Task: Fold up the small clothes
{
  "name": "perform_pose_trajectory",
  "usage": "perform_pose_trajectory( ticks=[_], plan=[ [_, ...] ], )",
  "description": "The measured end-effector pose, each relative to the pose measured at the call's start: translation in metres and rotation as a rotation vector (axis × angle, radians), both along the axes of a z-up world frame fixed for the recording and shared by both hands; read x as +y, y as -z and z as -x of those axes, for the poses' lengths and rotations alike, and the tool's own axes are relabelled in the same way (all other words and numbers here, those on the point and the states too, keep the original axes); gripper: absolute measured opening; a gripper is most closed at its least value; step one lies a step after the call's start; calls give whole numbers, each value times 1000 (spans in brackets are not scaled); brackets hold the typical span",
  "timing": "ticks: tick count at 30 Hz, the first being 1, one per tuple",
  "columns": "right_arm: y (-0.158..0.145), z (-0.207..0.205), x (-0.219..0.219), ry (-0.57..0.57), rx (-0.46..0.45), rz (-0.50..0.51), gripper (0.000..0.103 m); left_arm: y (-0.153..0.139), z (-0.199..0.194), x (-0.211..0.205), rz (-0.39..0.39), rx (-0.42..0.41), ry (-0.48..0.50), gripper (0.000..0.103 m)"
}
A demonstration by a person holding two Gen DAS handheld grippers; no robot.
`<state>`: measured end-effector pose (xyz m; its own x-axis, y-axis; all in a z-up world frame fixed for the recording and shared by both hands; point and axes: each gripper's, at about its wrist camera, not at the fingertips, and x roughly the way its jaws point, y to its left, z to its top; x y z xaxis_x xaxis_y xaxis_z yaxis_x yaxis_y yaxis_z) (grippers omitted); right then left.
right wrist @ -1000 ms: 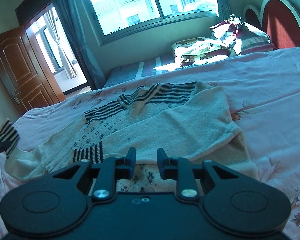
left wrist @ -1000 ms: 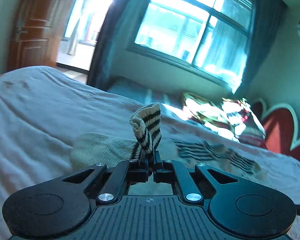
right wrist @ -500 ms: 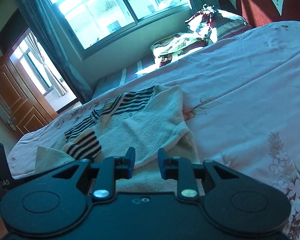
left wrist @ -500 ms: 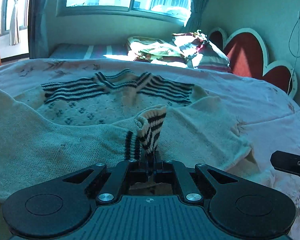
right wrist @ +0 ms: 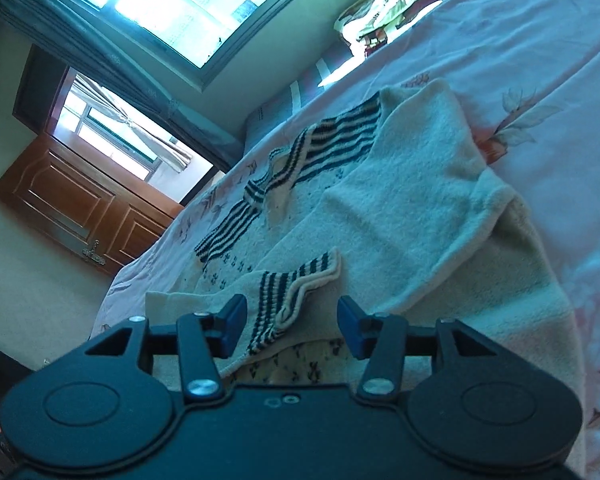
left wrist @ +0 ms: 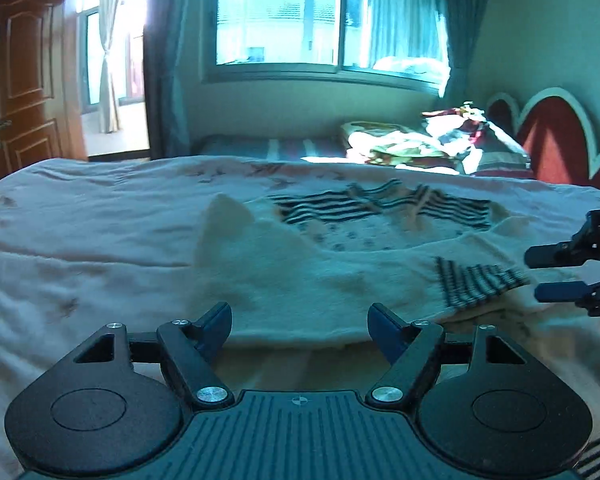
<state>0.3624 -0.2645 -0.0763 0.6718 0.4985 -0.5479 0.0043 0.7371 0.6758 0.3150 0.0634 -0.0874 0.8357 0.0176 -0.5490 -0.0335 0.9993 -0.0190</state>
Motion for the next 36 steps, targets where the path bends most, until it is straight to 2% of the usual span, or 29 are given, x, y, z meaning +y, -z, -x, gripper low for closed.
perform_pose_trajectory(
  ticks=[1, 2, 3, 4, 6, 9, 11, 14, 16, 17, 18, 19, 21, 23, 29, 33, 36],
  plan=[
    [3, -4, 5, 1, 17, 10, 41, 5, 1, 15, -4, 28, -34, 75],
    [6, -7, 10, -2, 29, 35, 20, 8, 3, 25, -10, 41, -49, 71],
    [6, -10, 15, -13, 32, 66, 8, 11, 3, 35, -15, 48, -57, 70],
    [5, -12, 19, -18, 27, 110, 7, 15, 2, 40, -15, 60, -52, 69],
    [-5, -7, 23, -3, -33, 196, 6, 24, -5, 46, -21, 95, -35, 66],
    [-26, 4, 10, 66, -123, 277, 6, 28, -11, 47, -15, 82, -10, 61],
    [-28, 4, -7, 104, -109, 271, 6, 28, -16, 45, -28, 69, -3, 48],
    [-20, -1, -16, 93, -75, 275, 6, 27, -30, 45, 17, 63, 0, 47],
    [-20, -2, -15, 84, -80, 280, 6, 30, -37, 42, 3, 70, 22, 47],
    [-20, -2, -14, 83, -83, 282, 6, 31, -38, 42, 6, 73, 29, 37],
    [-19, -2, -14, 81, -80, 283, 6, 31, -39, 44, 35, 71, 35, 21],
    [-18, -2, -12, 76, -74, 286, 6, 30, -39, 46, 63, 62, 31, 14],
    [-17, 1, -11, 70, -78, 308, 6, 26, -34, 50, 104, 16, 4, 14],
    [-21, 7, -11, 65, -95, 318, 6, 26, -32, 54, 135, 15, -15, 14],
    [-13, 4, -16, 68, -70, 360, 6, 33, -30, 56, 149, 25, -19, 13],
    [-20, 10, -17, 68, -138, 362, 6, 35, -30, 57, 150, 34, -21, 13],
    [-9, 6, -16, 49, -92, 400, 6, 39, -34, 56, 147, 70, -14, 14]
  ],
)
